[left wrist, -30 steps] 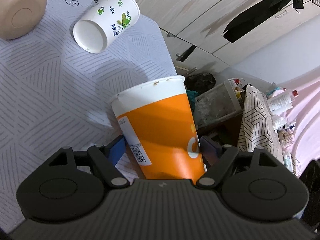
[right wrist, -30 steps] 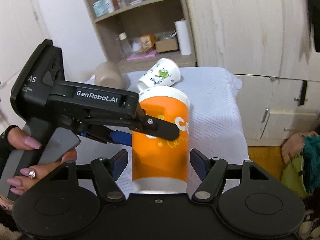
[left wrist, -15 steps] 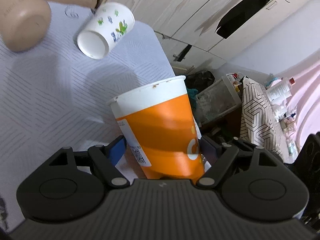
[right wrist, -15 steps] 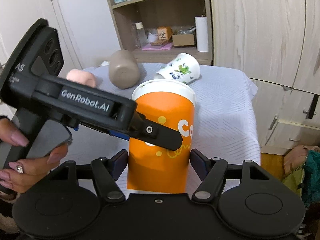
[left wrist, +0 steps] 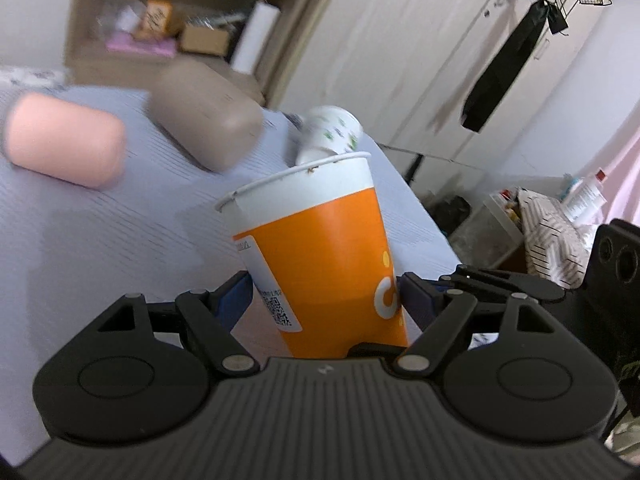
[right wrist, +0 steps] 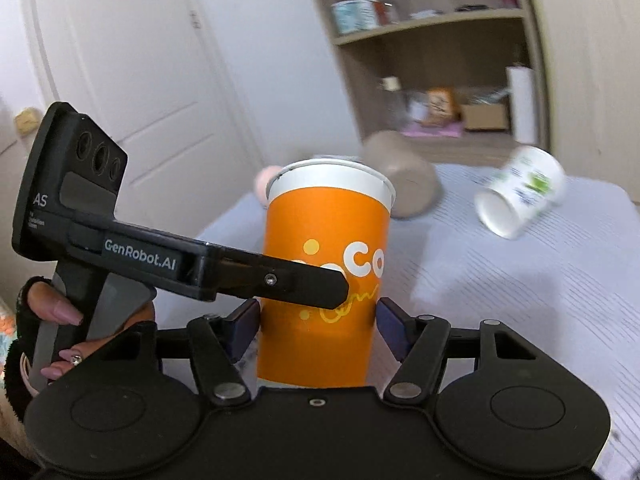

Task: Flip cup upright
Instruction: 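Rotate the orange cup upright with the left tool, opening end up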

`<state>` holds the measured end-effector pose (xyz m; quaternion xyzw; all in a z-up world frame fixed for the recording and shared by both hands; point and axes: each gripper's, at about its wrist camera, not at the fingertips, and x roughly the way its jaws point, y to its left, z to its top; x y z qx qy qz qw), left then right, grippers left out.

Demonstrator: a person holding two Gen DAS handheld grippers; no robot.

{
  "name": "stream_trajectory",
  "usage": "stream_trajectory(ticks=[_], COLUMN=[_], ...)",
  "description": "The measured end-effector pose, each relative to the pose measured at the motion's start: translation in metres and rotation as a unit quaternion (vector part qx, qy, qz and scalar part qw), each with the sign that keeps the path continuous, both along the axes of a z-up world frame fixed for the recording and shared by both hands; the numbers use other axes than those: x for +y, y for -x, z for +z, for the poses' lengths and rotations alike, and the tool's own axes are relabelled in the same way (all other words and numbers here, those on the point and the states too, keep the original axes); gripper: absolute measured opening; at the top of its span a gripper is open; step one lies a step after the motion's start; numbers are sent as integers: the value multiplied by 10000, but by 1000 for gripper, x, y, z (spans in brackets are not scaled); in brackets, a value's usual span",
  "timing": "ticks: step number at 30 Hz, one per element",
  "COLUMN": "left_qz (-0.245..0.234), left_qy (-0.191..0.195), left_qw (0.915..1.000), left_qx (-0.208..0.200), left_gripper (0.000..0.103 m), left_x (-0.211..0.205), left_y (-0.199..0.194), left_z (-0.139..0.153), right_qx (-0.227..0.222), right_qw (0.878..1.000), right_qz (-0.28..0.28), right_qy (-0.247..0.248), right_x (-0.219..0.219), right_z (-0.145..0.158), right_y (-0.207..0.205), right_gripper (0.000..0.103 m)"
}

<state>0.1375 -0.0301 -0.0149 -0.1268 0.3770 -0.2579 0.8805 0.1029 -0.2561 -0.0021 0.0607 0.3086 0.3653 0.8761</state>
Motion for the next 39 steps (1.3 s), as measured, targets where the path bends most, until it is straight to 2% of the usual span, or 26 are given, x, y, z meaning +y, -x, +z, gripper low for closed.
stream_trajectory(ticks=[4, 9, 14, 19, 22, 24, 28, 35, 39], left_qz=[194, 202, 133, 81, 45, 90, 21, 4, 3], left_qy=[-175, -284, -685, -830, -837, -793, -804, -836, -823], left_qw=[9992, 9984, 9944, 9907, 9912, 9919, 9889, 9897, 9887], left_qx=[-312, -438, -794, -1074, -1027, -984, -1250, -1159, -1253], left_gripper=[80, 80, 80, 79, 79, 79, 79, 79, 79], left_x=[19, 39, 36, 31, 30, 30, 24, 17, 12], left_y=[3, 0, -1, -8, -22, -31, -39, -52, -56], left_z=[9, 18, 25, 30, 28, 28, 31, 30, 28], right_qx=[-317, -704, -1046, -1321, -1402, -1376, -1513, -1583, -1631], right_qw=[9992, 9963, 9935, 9905, 9891, 9898, 9872, 9859, 9843], right_qz=[236, 421, 435, 273, 157, 132, 39, 45, -52], right_qy=[-94, -254, -85, 272, 419, 342, 499, 540, 677], right_x=[20, 36, 43, 52, 56, 53, 54, 48, 50], right_z=[2, 1, 3, 4, 1, 0, -2, -8, -11], right_y=[-6, -11, -11, -13, -21, -29, -40, -51, -53], right_gripper=[69, 68, 68, 68, 67, 67, 67, 67, 67])
